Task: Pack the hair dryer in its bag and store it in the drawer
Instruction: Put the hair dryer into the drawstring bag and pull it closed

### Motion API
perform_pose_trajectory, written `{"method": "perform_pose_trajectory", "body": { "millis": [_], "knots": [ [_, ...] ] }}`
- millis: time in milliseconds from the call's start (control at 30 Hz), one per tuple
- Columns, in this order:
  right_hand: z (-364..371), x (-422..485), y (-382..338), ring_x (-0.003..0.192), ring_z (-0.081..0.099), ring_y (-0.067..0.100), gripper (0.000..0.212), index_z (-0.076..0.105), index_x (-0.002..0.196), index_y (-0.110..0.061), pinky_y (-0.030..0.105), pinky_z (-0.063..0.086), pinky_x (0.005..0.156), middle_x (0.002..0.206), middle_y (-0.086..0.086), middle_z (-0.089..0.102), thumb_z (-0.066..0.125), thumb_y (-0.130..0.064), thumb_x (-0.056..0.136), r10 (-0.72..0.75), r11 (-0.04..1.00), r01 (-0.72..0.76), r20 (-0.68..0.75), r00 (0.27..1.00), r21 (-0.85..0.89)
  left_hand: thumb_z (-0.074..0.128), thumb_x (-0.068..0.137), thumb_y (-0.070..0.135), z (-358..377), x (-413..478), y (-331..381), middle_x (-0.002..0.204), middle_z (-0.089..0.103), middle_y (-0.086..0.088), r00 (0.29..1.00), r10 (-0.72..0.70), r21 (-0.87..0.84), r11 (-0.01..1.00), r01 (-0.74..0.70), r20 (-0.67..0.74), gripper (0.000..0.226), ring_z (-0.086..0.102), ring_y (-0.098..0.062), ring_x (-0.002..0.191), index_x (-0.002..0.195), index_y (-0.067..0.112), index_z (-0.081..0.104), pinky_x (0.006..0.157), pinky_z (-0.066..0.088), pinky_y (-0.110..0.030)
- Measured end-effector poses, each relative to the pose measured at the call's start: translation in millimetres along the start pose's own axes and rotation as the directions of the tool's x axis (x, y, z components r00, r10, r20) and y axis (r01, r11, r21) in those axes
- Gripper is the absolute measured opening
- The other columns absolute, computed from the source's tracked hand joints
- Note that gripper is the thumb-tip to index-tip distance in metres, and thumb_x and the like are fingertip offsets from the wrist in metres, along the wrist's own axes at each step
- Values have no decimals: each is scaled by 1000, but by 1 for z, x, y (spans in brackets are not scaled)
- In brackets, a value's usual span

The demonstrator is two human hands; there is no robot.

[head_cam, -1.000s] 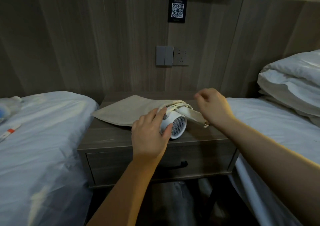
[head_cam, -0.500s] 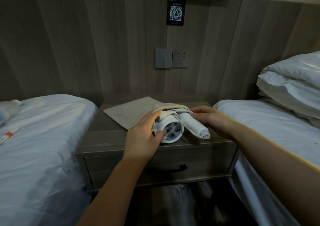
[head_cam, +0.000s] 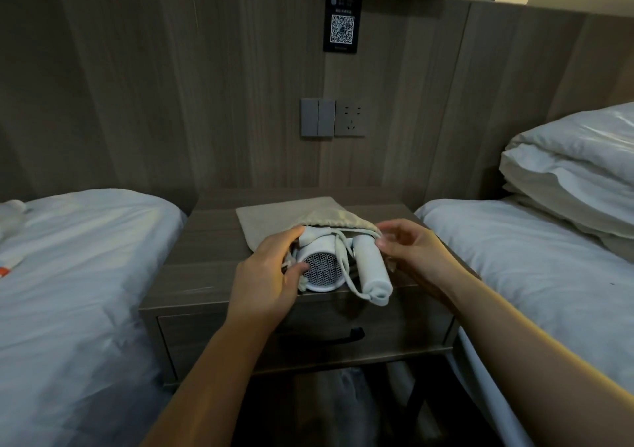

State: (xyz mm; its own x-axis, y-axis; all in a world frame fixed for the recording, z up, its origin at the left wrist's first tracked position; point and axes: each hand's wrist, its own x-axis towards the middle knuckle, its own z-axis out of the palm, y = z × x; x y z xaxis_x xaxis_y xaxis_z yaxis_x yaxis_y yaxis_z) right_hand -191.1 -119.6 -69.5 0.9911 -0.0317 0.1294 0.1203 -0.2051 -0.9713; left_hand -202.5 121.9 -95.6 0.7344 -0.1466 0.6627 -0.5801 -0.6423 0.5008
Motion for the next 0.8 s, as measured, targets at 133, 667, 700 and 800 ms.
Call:
{"method": "perform_pose_trajectory", "body": {
  "millis": [133,667,700,800],
  "knots": [
    [3,0,-10,92,65,19,18,66,90,-25,37,54,85,101,7,69,73,-14,77,-124,968,112,-37,992,-225,66,84,16,3,0,3,126,59,5,1000,-30,-6,1000,30,-11,51,42,8,107,133,24,50,91,31,-10],
    [59,13,-58,78,61,5,10,72,85,-16,18,47,71,82,-6,67,63,-18,86,-408,766,317,-42,912,-559,67,83,16,12,0,-3,113,62,-2,994,49,55,998,-43,-94,48,61,-13,92,129,18,55,74,46,-19],
    [60,9,-58,77,60,4,9,71,84,-15,16,46,69,80,-7,66,63,-17,86,-423,790,312,-100,901,-527,68,82,15,14,0,-4,113,62,-3,993,56,69,996,-49,-109,47,61,-13,91,127,17,56,72,45,-18],
    [63,-1,-53,78,60,8,7,69,79,-14,21,47,72,79,-6,64,64,-16,84,-447,761,347,-56,893,-548,69,80,15,16,0,-7,116,62,-8,984,73,75,995,-62,-162,45,62,-16,94,124,16,58,70,51,-25]
  ]
}}
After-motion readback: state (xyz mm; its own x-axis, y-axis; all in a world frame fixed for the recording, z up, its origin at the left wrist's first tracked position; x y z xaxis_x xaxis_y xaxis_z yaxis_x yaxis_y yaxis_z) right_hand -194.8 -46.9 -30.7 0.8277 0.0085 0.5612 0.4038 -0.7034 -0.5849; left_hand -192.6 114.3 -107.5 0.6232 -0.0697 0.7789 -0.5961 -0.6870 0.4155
